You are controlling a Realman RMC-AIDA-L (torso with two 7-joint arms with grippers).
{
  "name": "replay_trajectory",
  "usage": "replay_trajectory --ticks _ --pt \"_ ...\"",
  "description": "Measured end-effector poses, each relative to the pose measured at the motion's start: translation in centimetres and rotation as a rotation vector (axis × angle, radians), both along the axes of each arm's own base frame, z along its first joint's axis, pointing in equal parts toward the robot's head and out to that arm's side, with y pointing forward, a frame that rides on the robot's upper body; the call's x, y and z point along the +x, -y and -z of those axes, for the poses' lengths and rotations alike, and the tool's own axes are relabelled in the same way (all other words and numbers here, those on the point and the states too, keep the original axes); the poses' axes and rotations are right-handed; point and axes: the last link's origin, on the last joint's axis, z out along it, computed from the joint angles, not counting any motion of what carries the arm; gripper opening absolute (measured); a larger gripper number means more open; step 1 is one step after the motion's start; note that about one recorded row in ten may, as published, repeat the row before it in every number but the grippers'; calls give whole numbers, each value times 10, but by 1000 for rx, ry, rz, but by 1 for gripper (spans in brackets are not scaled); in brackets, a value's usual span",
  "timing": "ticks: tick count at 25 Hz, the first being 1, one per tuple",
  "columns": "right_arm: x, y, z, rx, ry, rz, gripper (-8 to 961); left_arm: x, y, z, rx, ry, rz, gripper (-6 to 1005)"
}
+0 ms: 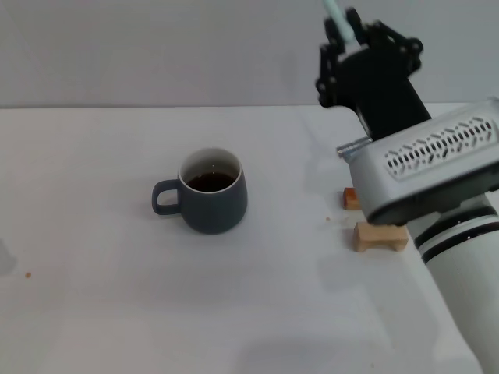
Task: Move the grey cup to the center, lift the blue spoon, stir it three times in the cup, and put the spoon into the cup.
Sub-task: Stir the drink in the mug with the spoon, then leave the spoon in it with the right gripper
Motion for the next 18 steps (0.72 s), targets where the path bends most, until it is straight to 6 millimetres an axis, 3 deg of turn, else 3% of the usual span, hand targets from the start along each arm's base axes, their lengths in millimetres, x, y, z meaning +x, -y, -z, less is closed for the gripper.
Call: replay_trajectory --ticks 8,14,18 --pt "-17 28 2 64 -62 -385 161 -1 2 1 1 1 -5 -2" --pt "-27 30 -9 106 -87 -425 161 -1 3 1 1 1 -5 -2" --pt "-44 11 -18 -37 -65 -295 161 -1 5 0 6 1 -4 -1"
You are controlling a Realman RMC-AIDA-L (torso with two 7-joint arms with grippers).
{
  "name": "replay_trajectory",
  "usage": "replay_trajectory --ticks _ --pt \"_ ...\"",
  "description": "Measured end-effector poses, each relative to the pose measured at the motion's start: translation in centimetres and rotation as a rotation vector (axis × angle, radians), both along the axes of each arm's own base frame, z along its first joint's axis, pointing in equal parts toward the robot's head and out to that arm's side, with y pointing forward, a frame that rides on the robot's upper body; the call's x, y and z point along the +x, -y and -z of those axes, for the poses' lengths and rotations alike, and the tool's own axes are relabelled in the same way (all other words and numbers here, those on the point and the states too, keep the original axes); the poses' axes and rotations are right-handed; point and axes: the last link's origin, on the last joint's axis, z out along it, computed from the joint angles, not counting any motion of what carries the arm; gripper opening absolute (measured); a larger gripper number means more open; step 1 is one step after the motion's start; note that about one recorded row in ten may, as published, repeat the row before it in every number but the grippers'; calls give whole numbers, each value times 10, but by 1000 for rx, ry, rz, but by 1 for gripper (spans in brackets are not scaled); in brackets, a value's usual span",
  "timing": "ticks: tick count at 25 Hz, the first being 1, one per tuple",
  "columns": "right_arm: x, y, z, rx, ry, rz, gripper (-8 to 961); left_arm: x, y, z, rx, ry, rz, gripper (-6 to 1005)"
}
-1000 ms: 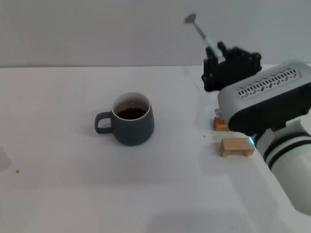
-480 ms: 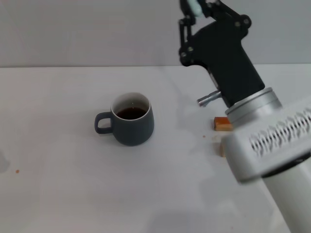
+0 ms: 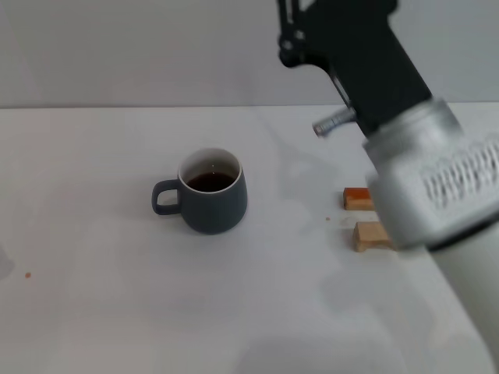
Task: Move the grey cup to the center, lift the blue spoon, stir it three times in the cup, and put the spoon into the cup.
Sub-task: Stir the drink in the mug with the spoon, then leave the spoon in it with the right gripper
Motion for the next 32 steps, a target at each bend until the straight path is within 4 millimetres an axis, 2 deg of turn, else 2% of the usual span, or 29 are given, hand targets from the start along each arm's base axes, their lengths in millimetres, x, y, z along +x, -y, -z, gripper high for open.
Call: replay_trajectory --ticks 1,2,3,4,10,14,17,21,25,32 --pt "0 0 0 0 0 0 161 0 0 0 0 0 0 -1" --pt "-6 -9 -3 -84 23 53 161 0 0 0 0 0 0 -1" --pt "-6 -9 -3 -84 23 53 161 0 1 0 0 1 0 -1" --pt "-9 -18 -10 -160 31 103 161 0 1 0 0 1 0 -1" --pt "-15 -39 -23 -365 70 200 161 0 2 1 0 1 3 -1" --pt "-20 -49 -30 -454 71 241 161 1 2 1 1 5 7 -1" --pt "-27 -60 -38 -536 153 329 161 2 2 2 2 9 10 -2" --pt "-33 -63 -44 -555 236 388 161 2 2 2 1 8 11 -2" --pt "-48 -56 -55 -594 355 447 162 4 2 1 9 7 22 -1" --pt "-54 -43 -51 -683 448 507 162 5 4 -2 26 4 33 -1"
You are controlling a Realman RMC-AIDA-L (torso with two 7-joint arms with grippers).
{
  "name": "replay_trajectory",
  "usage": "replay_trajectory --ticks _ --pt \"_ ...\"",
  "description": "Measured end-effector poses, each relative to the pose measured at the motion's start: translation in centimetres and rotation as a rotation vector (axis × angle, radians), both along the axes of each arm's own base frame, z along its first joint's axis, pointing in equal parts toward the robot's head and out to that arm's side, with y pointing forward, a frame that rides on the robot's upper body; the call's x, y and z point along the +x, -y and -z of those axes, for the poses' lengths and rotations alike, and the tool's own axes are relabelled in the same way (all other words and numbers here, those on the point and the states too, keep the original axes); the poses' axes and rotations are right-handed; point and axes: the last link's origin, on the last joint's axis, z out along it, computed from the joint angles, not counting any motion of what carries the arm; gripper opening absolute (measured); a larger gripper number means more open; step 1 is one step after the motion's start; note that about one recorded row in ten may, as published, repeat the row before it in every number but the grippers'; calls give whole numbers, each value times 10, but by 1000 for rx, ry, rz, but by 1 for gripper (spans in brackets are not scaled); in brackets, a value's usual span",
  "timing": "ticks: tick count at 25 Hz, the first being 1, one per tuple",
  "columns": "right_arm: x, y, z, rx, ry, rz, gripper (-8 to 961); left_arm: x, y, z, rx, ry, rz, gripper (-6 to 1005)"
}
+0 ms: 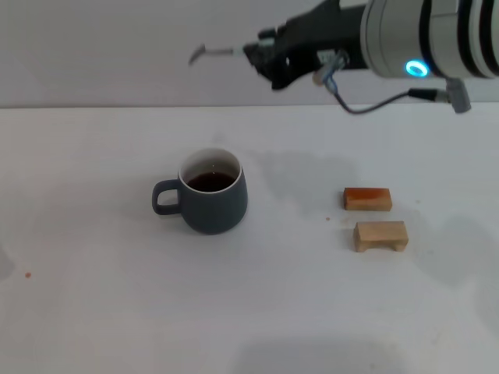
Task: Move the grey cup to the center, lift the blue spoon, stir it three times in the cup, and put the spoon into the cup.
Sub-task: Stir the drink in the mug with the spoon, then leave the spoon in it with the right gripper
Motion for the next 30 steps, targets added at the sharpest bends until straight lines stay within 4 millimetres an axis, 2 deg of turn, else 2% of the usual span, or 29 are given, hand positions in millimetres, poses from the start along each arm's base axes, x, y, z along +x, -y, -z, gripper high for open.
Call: replay_trajectory --ticks 3,10,30 --pt "3 7 5 -55 51 47 162 -1 1 -1 5 -1 -1 -1" --pt "5 16 4 -81 77 93 162 -1 2 -2 7 -3 0 -2" --pt "32 18 28 -133 99 166 161 -1 5 -2 12 -3 0 -2"
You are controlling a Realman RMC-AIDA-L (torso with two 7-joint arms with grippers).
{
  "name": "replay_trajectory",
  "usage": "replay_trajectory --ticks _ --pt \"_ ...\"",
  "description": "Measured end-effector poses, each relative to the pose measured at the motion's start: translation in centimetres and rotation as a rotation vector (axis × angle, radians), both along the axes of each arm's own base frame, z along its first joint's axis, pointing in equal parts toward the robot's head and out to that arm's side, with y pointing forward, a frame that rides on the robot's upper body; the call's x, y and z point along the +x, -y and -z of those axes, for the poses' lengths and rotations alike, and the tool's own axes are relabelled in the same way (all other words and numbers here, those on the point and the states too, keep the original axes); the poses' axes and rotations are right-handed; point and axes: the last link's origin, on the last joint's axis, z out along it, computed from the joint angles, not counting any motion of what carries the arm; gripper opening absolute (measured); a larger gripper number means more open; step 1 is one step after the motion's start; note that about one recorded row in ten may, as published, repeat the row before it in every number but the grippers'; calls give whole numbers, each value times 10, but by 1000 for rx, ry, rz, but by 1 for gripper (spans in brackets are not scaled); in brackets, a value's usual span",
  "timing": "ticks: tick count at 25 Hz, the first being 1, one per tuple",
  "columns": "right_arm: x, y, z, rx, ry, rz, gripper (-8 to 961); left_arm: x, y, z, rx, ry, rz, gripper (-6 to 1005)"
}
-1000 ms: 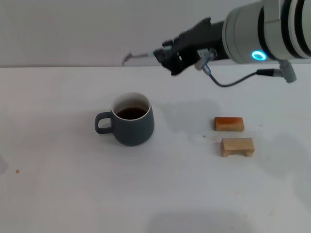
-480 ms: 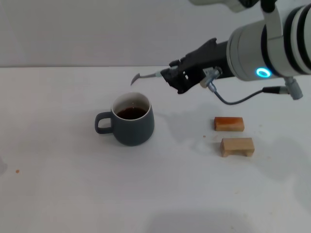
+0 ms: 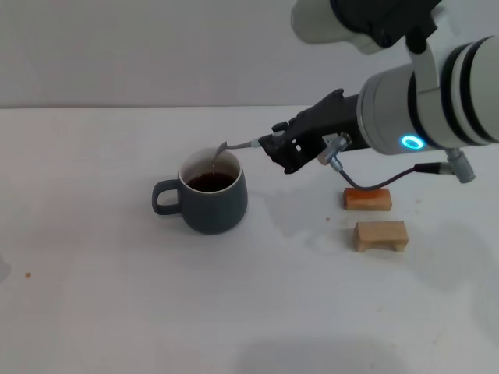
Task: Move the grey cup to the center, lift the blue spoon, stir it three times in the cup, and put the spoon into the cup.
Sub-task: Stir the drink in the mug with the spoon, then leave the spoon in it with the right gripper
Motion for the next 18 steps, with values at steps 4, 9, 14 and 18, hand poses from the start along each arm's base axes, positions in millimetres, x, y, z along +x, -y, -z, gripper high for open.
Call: replay_trajectory --ticks 4,9,14,18 --pt "4 -1 4 -9 8 11 161 0 2 0 4 -1 1 -2" --pt "9 -4 11 -16 5 27 161 -1 3 -1 5 -1 0 -2" --pt "12 -7 24 -55 -17 40 161 0 3 -1 6 -1 1 -2" --pt "14 -9 34 -70 -6 40 162 0 3 -1 7 -2 3 -2"
